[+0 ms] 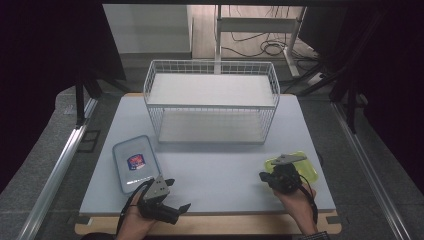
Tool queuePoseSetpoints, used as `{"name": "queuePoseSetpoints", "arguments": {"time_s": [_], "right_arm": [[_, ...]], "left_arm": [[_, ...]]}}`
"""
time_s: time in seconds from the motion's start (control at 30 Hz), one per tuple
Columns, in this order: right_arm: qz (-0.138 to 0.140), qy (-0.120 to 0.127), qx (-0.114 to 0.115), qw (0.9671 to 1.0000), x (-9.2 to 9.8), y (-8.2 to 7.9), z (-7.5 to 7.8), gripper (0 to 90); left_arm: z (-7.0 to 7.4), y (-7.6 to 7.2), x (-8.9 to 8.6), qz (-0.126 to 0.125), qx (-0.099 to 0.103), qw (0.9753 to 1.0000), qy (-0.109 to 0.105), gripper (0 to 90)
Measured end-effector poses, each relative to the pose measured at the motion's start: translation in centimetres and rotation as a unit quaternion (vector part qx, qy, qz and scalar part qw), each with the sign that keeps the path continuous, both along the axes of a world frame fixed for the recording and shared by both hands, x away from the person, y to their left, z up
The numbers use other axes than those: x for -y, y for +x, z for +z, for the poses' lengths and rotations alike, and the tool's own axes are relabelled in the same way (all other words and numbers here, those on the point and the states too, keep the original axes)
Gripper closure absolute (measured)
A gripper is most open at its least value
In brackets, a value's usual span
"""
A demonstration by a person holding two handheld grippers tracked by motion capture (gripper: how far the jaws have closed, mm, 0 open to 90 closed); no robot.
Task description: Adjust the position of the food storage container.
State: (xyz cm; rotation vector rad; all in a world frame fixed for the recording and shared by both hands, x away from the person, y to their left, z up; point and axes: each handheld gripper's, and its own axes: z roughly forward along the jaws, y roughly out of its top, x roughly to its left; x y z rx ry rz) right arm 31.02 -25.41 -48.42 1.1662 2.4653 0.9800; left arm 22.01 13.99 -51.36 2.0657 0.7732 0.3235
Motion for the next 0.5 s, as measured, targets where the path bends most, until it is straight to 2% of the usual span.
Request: {"name": "queuePoseSetpoints", "arguments": {"time_s": [0.1, 0.2, 0.3, 0.37, 0.43, 0.47, 0.5], "right_arm": [[-0.014, 0.004, -0.001, 0.9999, 1.0, 0.4, 0.0, 87.9], [-0.023, 0.005, -0.003, 0.9997, 1.6, 0.5, 0.1, 87.9], [-0.035, 0.009, -0.005, 0.9993, 2.2, 0.7, 0.1, 87.9], [-0.037, 0.008, 0.003, 0.9993, 2.2, 0.6, 0.2, 86.5], [-0.033, 0.008, 0.008, 0.9994, 2.0, 0.5, 0.3, 85.7], [-0.033, 0.008, 0.008, 0.9994, 2.0, 0.5, 0.3, 85.7], [-0.032, 0.009, 0.013, 0.9994, 1.7, 0.4, 0.4, 84.4]], "left_arm": [[0.0, -0.1, 0.4, -0.007, 0.000, 0.9998, 0.019, 5.4], [0.0, -0.2, 0.5, -0.007, -0.003, 0.9998, 0.020, 5.8], [0.1, -0.1, 0.6, 0.004, -0.005, 0.9997, 0.023, 8.0], [0.6, -0.2, 0.4, 0.009, -0.004, 0.9999, 0.007, 11.5], [0.9, -0.3, 0.1, 0.011, -0.003, 0.9999, 0.000, 20.1], [1.3, -0.3, -0.3, 0.012, -0.003, 0.9999, -0.009, 20.1], [1.6, -0.3, -0.7, 0.015, 0.000, 0.9998, -0.016, 30.4]]}}
